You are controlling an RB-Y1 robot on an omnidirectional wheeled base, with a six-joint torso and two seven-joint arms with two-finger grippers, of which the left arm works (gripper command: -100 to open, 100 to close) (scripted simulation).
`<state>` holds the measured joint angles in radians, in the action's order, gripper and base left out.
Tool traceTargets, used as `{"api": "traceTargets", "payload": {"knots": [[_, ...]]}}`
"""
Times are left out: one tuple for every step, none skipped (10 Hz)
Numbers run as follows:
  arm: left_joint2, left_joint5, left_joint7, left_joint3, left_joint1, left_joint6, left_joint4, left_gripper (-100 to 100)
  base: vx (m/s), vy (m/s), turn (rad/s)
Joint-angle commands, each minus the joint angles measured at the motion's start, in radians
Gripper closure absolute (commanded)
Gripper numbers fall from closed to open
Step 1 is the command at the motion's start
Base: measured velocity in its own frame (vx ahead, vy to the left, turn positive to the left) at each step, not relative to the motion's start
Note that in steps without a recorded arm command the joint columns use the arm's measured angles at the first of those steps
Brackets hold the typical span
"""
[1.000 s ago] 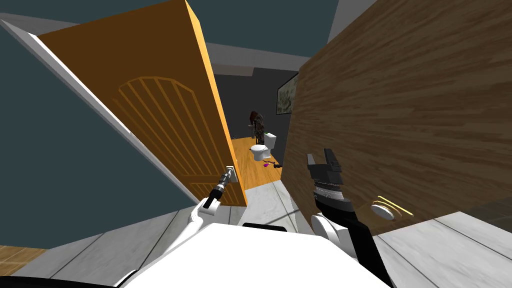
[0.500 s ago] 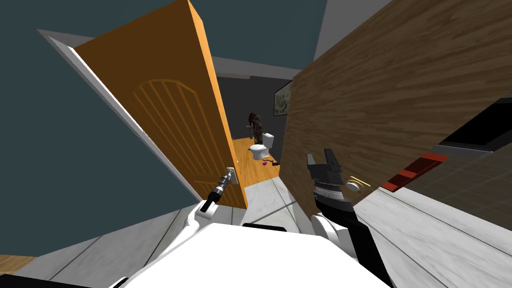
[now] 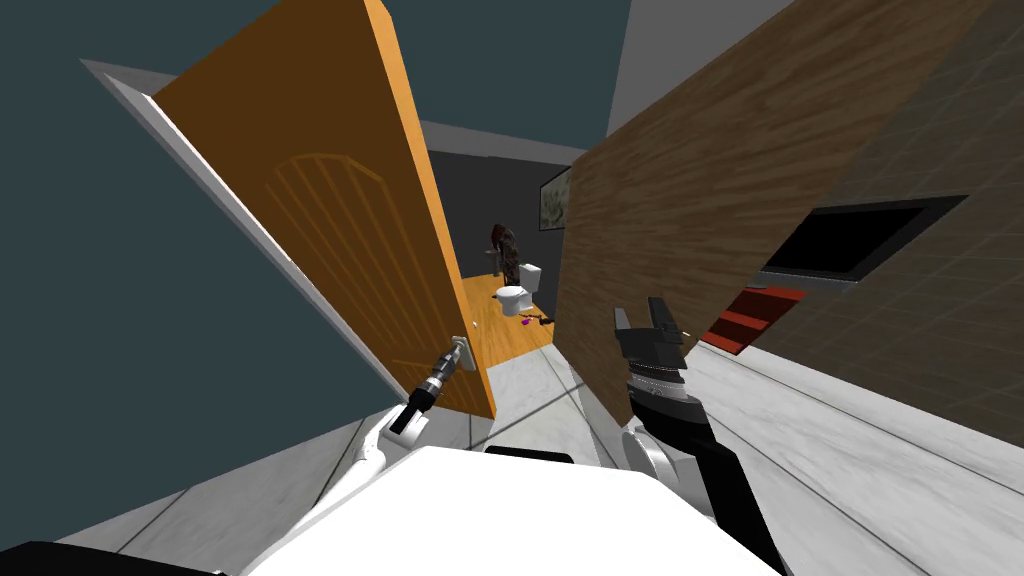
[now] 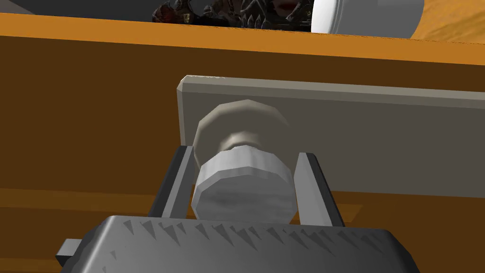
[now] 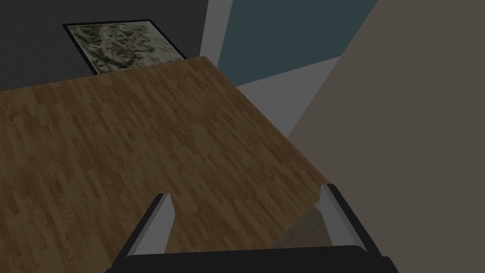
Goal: Pull the door open
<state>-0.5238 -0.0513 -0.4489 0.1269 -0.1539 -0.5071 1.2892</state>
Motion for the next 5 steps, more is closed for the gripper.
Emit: {"api": "traceTargets", "payload": {"knots": [[-0.024,-0.001,-0.018,0.01,-0.023,-0.02,0.013,100,-0.206,0.097,-0.095],[-0.04,-0.001,-0.029,0.018,-0.034,-0.034,0.018,100,-0.183,0.118,-0.083],[-0.028,0.0,-0.022,0.017,-0.028,-0.026,0.012,100,-0.088,0.048,-0.025],[-0.047,0.002,-0.038,0.029,-0.041,-0.051,0.01,100,-0.164,0.059,-0.114],[-0.052,0.002,-0.041,0.031,-0.043,-0.057,0.01,100,-0.215,0.121,-0.157]]}}
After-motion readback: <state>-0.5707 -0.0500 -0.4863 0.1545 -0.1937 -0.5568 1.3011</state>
